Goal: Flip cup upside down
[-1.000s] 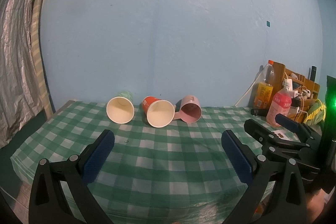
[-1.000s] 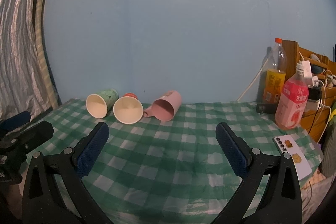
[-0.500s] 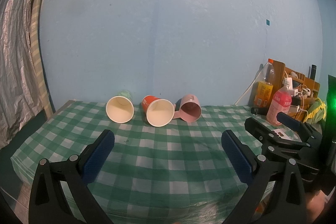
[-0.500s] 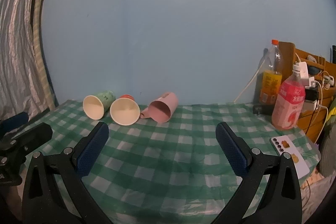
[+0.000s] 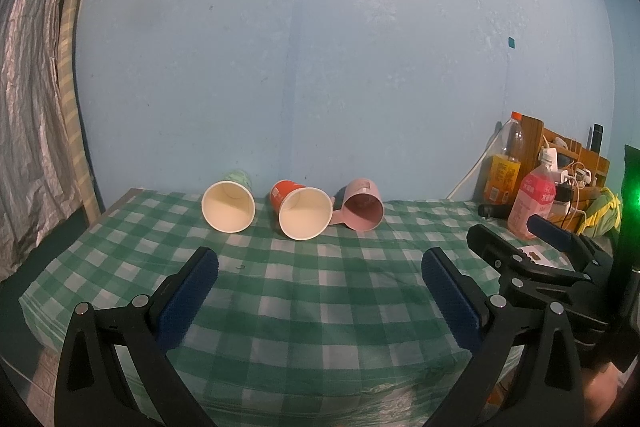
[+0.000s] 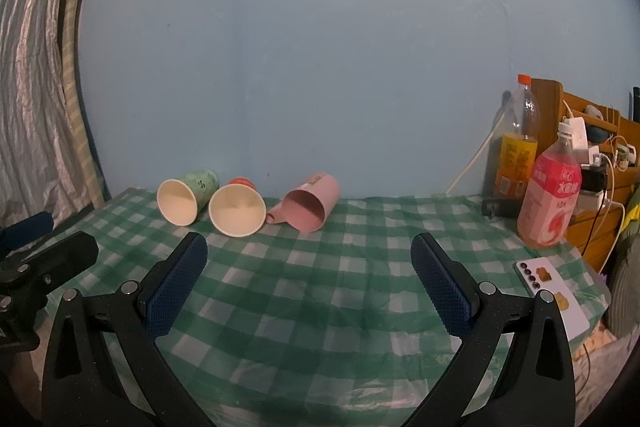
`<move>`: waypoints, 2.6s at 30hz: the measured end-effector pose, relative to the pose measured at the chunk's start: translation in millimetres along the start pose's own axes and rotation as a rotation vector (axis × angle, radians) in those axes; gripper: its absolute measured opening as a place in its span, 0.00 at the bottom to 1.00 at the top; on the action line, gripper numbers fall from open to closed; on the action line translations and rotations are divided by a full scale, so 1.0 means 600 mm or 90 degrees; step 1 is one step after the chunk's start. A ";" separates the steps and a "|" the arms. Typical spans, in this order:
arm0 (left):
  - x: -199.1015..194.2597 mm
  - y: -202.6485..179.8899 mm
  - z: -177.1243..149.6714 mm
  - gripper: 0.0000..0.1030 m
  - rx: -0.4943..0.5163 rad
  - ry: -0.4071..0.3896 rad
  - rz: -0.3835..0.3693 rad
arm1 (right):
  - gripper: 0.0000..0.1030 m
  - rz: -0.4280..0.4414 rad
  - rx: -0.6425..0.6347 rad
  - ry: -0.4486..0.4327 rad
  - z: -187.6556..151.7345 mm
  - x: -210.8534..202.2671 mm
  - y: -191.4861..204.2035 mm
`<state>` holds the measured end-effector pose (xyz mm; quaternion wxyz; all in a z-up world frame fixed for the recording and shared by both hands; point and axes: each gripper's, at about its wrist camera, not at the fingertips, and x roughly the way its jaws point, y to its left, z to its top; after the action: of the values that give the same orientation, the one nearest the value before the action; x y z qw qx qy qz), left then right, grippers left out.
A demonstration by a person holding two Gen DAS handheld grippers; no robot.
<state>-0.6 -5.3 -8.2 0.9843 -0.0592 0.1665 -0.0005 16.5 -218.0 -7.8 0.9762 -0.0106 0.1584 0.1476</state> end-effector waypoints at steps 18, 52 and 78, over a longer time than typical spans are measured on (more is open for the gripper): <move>0.027 0.003 -0.003 1.00 -0.016 0.034 -0.001 | 0.97 0.004 0.010 0.019 0.000 0.011 -0.010; 0.479 -0.143 0.171 1.00 0.130 0.349 0.038 | 0.97 0.180 0.247 0.372 0.187 0.384 -0.208; 0.677 -0.191 0.099 0.90 0.120 0.543 0.036 | 0.97 0.143 0.345 0.529 0.097 0.550 -0.282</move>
<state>404.4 -120.9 -72.2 0.8283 0.0410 0.5587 -0.0132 382.7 -281.9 -60.0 0.7764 0.2020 0.5664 0.1887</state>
